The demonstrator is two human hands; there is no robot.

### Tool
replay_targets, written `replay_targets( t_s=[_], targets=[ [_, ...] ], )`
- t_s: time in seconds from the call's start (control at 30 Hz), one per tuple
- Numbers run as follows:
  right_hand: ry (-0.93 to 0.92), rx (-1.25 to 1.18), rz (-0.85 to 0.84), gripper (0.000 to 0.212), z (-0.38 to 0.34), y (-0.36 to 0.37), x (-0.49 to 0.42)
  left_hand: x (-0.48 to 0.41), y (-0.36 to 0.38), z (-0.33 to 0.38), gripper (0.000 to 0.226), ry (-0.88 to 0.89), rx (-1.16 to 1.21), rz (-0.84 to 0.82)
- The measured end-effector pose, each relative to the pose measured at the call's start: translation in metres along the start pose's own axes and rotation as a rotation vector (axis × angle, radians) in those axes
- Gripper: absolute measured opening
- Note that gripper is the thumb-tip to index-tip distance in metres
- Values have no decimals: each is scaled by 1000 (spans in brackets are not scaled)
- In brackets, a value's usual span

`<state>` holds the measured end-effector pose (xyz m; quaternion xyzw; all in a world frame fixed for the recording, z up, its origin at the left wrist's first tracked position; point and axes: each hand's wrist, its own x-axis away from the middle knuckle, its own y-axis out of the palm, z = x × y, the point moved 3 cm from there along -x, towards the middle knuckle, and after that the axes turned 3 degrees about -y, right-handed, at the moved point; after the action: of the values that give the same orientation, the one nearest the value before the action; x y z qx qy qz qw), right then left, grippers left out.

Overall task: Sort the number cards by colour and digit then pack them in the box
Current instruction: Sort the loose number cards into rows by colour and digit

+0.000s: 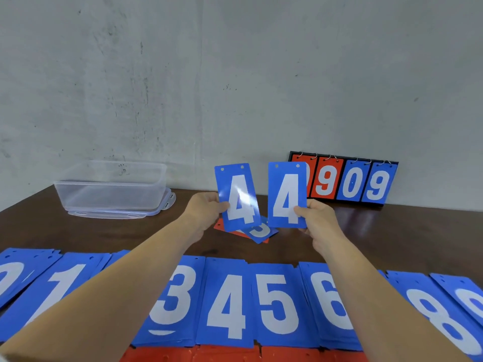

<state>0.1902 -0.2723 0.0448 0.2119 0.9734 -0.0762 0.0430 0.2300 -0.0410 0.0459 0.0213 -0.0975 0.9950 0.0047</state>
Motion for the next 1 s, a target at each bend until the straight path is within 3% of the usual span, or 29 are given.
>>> replay_targets(
  t_s=[0.3, 0.8, 1.0],
  targets=[
    [96, -5, -37, 2, 8, -2, 3, 14, -14, -9, 14, -13, -18, 33],
    [122, 19, -99, 13, 8, -5, 30, 49, -31, -23, 15, -27, 3, 71],
    [228, 195, -296, 10, 9, 16, 56, 55, -54, -27, 17, -66, 54, 69]
  ],
)
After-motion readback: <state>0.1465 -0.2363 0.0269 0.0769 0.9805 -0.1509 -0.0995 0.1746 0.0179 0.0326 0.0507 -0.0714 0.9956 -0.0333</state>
